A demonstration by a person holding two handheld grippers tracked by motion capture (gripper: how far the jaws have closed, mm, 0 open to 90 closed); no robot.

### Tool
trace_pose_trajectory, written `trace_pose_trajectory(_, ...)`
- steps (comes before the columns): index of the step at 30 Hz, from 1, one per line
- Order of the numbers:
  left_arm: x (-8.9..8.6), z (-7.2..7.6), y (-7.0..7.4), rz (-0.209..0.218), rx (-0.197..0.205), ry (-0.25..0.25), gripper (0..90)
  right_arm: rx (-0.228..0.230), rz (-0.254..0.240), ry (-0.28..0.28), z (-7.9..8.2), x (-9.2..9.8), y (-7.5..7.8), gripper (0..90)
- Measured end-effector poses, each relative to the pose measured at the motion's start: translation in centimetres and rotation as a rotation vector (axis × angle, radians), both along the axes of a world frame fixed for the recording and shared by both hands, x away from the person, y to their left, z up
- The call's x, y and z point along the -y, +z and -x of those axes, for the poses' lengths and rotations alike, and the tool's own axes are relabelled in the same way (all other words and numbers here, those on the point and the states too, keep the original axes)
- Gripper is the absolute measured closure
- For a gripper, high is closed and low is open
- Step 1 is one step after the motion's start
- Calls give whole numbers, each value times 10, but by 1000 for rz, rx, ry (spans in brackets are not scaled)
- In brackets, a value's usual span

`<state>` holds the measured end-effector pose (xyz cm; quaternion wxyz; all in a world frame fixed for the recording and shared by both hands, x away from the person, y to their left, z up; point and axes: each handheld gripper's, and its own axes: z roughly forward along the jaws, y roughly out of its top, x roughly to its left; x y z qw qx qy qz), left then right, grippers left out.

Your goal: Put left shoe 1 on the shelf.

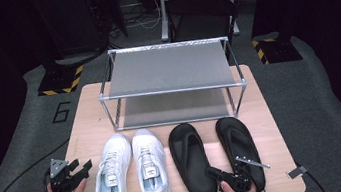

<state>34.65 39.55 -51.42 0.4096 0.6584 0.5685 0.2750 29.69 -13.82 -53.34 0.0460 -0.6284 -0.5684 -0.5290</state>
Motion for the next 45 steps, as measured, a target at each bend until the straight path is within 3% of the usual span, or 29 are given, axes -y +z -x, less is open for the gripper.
trace_pose_trajectory(4,0,0,0,-1,0,-3,426,-3,-22,-11,0,0,6,676)
trace_pose_trajectory(15,0,0,0,1,1,-3,426,18,-22,-28,-13,1,18,675)
trace_pose_trajectory(22,-1,0,0,9,2,-2,426,34,4,-42,-24,-3,32,679)
trace_pose_trajectory(25,-1,0,-1,11,12,3,426,33,13,-45,-23,-4,32,679)
trace_pose_trajectory(29,-1,0,-1,9,10,1,426,50,92,-15,-20,-10,25,674)
trace_pose_trajectory(39,-1,1,0,5,-1,-3,426,-1,103,30,-14,-14,3,659)
trace_pose_trajectory(45,-1,0,0,2,1,-4,426,-9,124,51,-18,-13,1,639)
